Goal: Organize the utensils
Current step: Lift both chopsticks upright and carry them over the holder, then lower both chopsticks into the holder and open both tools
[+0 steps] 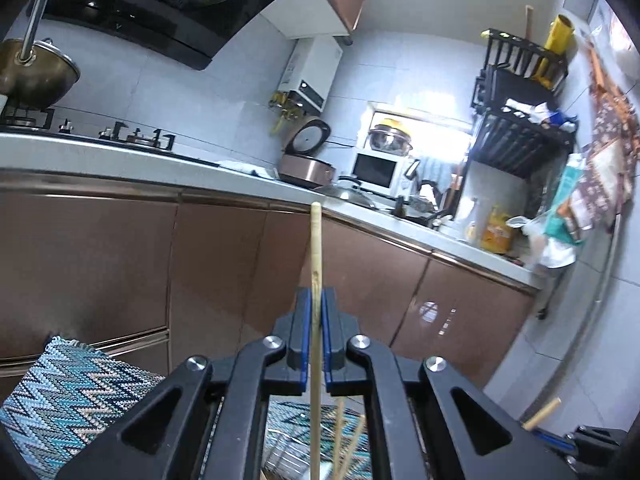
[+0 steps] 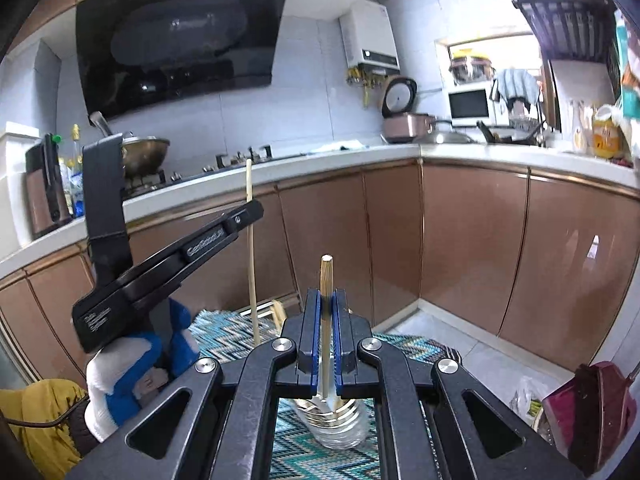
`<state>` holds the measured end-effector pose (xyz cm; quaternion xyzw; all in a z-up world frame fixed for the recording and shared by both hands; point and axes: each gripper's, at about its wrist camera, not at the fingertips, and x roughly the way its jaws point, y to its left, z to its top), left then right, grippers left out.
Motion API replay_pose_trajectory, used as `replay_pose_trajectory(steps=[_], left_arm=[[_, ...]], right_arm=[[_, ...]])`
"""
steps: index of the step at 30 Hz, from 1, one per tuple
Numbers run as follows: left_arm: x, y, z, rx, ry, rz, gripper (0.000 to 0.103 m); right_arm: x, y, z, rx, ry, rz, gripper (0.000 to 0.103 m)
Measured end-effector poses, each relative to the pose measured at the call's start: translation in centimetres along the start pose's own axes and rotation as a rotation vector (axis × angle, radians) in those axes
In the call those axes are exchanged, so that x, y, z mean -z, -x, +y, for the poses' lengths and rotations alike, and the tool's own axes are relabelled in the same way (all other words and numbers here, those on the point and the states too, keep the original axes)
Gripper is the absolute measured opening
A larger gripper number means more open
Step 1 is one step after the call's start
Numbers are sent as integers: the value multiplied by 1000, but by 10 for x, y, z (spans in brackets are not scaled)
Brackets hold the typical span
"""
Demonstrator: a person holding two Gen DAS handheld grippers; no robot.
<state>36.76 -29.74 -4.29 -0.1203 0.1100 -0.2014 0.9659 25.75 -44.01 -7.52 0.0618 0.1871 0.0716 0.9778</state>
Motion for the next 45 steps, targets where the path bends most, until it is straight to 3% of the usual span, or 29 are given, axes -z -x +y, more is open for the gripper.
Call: replay_pose_trajectory(steps=[13,16,17,18,20,22,23,34,40,45], left_arm=[[59,-30,28,-134,49,35,5],[62,-27,32,-118,49,68,8],[62,-25,33,-108,52,79,17],[61,-21,34,-98,56,86,29],[58,-9,37,-85,66,84,37],[53,3,36,-85,51,83,38],[50,9,35,-84,41,82,38],[23,83,54,-53,13,125,38],[15,77,96,30,165,261,39],[22,17,145,160,387,424,39]], right_arm=[[35,-41,-1,19,69,119,5],[44,-42,2,27,73,136,5],[46,-42,2,32,69,139,6],[48,-43,1,33,63,143,6],[51,-41,0,42,44,147,15],[52,-36,0,47,28,141,28],[52,-31,1,50,25,135,30],[48,18,30,111,17,77,38],[59,37,45,95,-11,67,40],[87,31,40,82,-50,110,41]])
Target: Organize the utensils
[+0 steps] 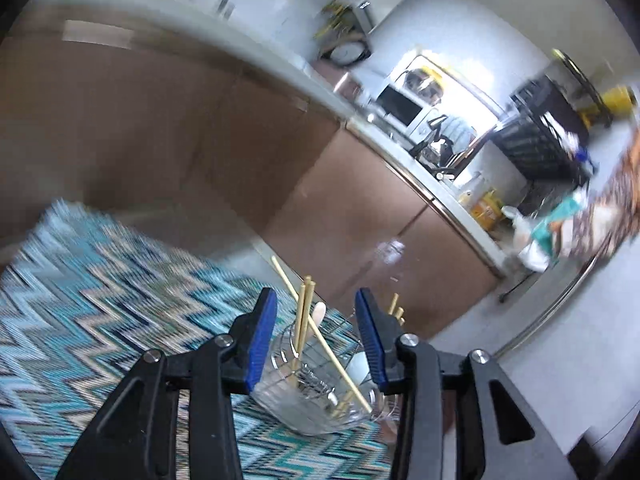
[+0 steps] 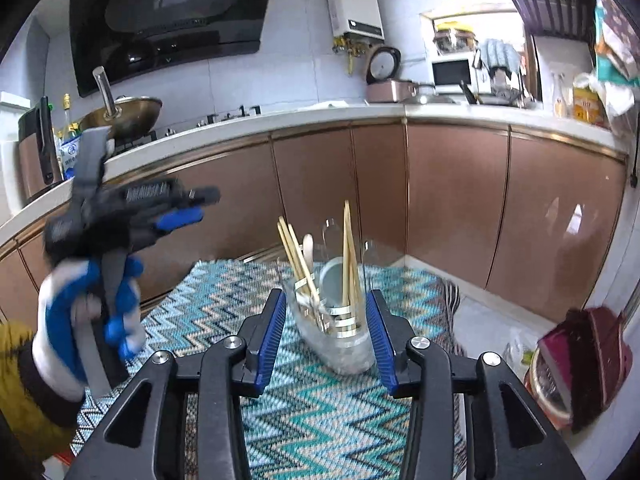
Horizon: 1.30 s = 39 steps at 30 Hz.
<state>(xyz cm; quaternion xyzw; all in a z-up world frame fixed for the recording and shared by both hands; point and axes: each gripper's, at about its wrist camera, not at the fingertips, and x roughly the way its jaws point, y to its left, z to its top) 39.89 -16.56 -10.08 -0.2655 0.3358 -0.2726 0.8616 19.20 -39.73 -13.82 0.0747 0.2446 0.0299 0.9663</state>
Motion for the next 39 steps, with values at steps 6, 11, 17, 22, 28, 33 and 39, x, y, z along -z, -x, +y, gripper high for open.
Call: replay_pose_trajectory(steps=[6,11,17,22,28,33,39], left_arm=[[-26,-72,61,137,251,110,39],[-31,-117,77,181,320,157,39],[-27,-145,77,198,348,188,38],[-24,-160,76,191,353,208,37],[-22,-170,73,201,353,223,13],[-24,-166,69,204,319,212,6],[-38,-137,52,210,256,131,4]], right_arm=[[25,-14,-26,0,-82,53,41],[37,-23,-43,19,-120,87,41],[40,-27,-48,31,-117,101,42],[43,-29,-48,34,-116,109,42],[47,-25,-50,50,-124,111,44],[52,-21,-54,61,-134,117,45],[58,-19,-57,61,-149,121,45]])
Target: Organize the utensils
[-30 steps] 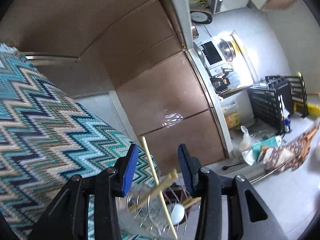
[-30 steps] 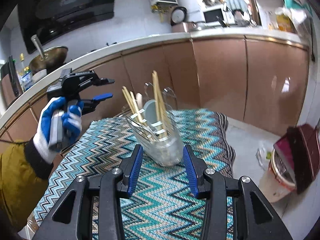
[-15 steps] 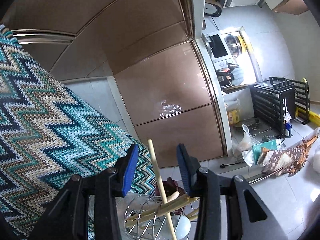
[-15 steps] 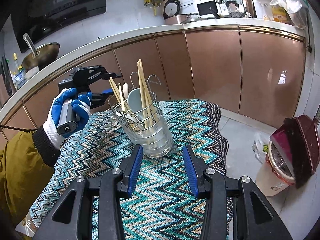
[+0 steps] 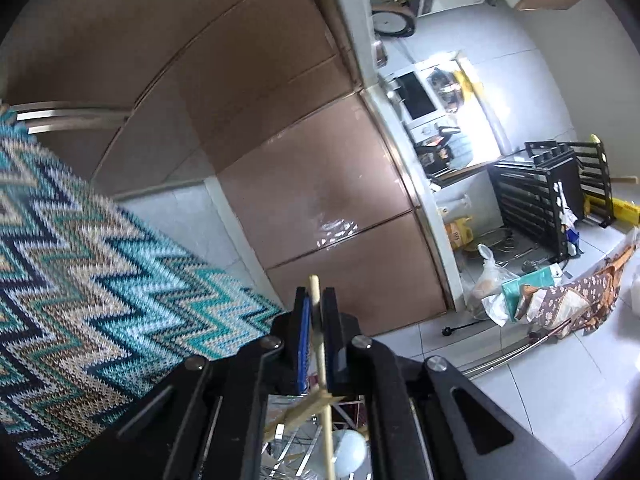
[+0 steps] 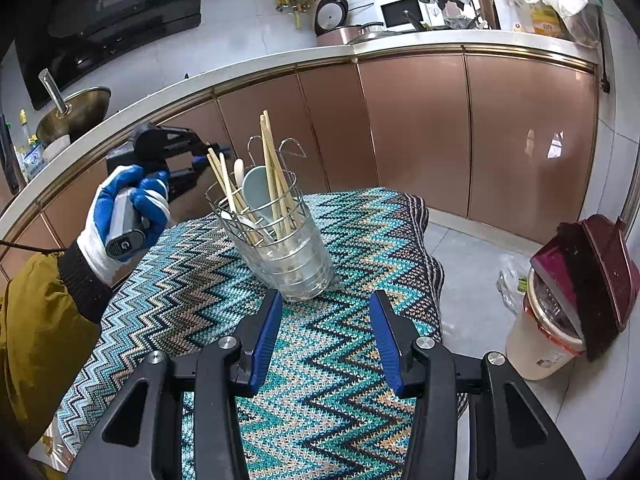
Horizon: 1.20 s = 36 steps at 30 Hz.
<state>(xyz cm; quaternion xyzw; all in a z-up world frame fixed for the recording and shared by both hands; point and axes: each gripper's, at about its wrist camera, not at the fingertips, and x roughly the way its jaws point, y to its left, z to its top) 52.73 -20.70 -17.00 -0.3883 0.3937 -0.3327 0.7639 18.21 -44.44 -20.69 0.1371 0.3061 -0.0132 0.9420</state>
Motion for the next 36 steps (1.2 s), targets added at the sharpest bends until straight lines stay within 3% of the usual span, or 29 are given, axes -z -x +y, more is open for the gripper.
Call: replay_pose_trajectory(steps=[11,17,27,31,36], left_arm=[[3,31,-39,32,-74,-58,4],[3,60,-64,-29,-165,-182,4],[26,92,-116,-167,-418,-418,4],[46,86,-121,-218,-493,-468,4],[77,67,-121,-252,-552,-472,6]], right_arm=[[8,4,-5,-5,-27,1,47],[12,4,-10,-12,-52,-2,48],[14,3,-13,-11,-55,-3,48],[15,3,-13,-11,-58,-5,48],[16,6,-8,-9,-52,-6,49]])
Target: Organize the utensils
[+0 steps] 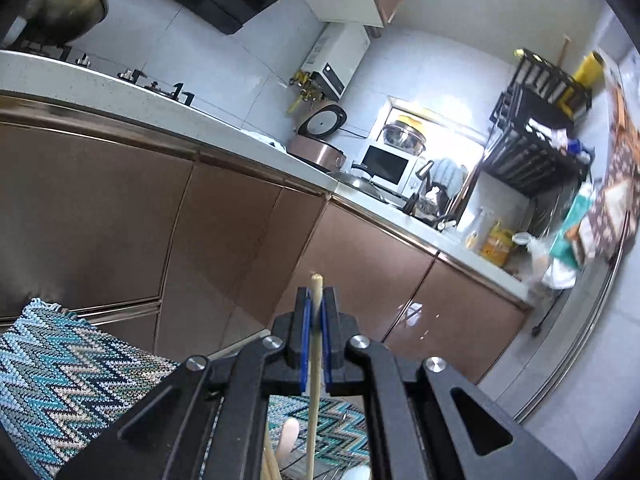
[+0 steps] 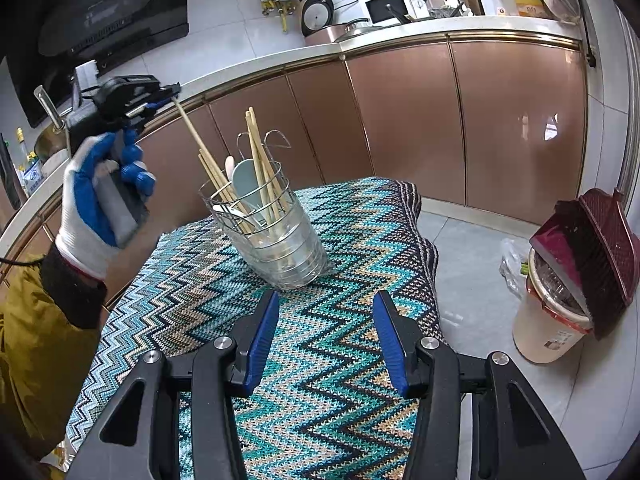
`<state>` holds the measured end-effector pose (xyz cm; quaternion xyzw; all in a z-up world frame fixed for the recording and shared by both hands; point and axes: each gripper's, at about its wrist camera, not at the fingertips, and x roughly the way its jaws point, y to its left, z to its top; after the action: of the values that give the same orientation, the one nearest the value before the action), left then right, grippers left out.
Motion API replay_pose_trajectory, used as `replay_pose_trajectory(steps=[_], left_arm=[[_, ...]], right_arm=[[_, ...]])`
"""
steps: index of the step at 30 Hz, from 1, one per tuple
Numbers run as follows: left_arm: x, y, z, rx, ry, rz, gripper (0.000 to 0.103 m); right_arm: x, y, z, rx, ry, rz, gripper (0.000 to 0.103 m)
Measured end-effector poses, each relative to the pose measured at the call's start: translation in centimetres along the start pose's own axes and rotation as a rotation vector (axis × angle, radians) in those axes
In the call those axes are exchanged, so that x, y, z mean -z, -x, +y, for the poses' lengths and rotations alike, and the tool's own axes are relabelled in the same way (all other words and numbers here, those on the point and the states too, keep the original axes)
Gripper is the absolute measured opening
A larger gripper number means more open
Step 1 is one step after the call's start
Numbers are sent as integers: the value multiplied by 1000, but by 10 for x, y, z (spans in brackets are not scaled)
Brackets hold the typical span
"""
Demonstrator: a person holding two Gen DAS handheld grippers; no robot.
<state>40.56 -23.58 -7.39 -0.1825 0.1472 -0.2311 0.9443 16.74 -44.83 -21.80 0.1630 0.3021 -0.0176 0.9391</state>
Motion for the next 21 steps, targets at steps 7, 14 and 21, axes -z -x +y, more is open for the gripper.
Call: replay_pose_trajectory(steps=[7,14,21], left_arm=[[19,16,-14,12,-72,51,35],[15,67,-28,-5,-164,128,51],[13,134,-30,-105,-297,183,55]], right_arm=[[-2,13,10,3,11,-24,52],[-5,32,33,-5,39,-60,56],[-9,55,60,17,44,-121,77]])
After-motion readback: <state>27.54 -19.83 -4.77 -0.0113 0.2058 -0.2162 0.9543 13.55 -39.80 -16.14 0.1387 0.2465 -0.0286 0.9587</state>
